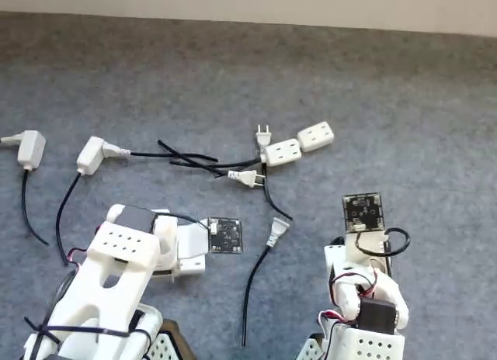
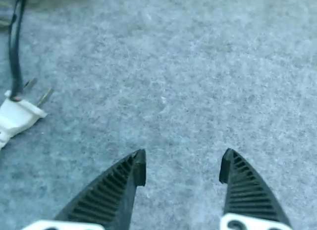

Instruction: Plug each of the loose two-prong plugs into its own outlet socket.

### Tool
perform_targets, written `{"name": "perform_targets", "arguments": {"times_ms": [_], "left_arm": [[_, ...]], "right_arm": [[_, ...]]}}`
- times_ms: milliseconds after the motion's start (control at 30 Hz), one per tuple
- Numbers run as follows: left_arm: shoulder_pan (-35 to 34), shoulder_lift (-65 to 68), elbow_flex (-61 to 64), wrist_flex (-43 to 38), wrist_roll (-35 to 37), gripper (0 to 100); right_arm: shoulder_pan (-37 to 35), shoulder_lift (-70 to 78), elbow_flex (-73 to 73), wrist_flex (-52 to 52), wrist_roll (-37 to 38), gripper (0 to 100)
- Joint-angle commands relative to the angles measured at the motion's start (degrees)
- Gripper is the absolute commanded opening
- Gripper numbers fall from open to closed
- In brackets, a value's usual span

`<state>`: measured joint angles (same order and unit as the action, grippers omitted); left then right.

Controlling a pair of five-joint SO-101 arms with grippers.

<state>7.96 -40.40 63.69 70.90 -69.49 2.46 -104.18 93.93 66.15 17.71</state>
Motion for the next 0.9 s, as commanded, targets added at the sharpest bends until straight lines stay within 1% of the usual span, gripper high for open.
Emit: {"name": "perform_targets", "arguments": {"times_ms": [0, 100, 133, 233, 333, 367, 433, 533, 600, 667, 767, 867], "left_arm": [[-2.7, 2.6, -0.2, -7.5, -0.6, 5], [-5.9, 7.5, -3.3, -12.0, -0.6, 5], [-6.5, 9.7, -4.4, -12.3, -0.8, 5], [-6.5, 17.1, -5.1, -11.2, -4.2, 5], [-6.5, 23.0, -5.1, -11.3, -5.1, 5], [-6.5, 24.4, -5.1, -11.3, -5.1, 7], [-6.5, 25.8, -5.1, -11.3, -4.9, 14], [-7.3, 24.0, -5.5, -11.3, -4.7, 29], [-8.6, 20.6, -5.5, -11.2, -4.7, 37], [-9.8, 15.6, -5.5, -10.9, -4.7, 39], [-10.9, 6.8, -5.4, -10.0, -4.7, 39], [-10.8, -1.6, -5.8, -5.8, -1.8, 39]], "right_arm": [[-1.1, 0.1, 0.4, 0.2, 1.4, 24.1], [-1.1, 0.1, 0.5, 0.3, 1.4, 24.1], [-1.1, 0.1, 0.5, 0.3, 1.4, 24.1], [-1.1, 0.1, 0.5, 0.6, 1.5, 24.1], [-1.3, 0.1, 0.5, 0.6, 1.5, 24.1], [-1.3, 0.1, 0.4, 0.6, 1.6, 24.1], [-1.3, 0.1, 0.4, 0.6, 1.6, 24.1], [-1.3, 0.1, 0.2, 0.4, 1.7, 24.1], [-1.3, 0.1, -0.1, 0.2, 2.1, 24.1], [-1.3, 0.4, -2.4, 0.3, 5.1, 24.1], [-1.0, 4.3, -6.5, 0.6, 8.6, 24.1], [-1.2, 13.2, -12.3, 0.7, 9.0, 24.1]]}}
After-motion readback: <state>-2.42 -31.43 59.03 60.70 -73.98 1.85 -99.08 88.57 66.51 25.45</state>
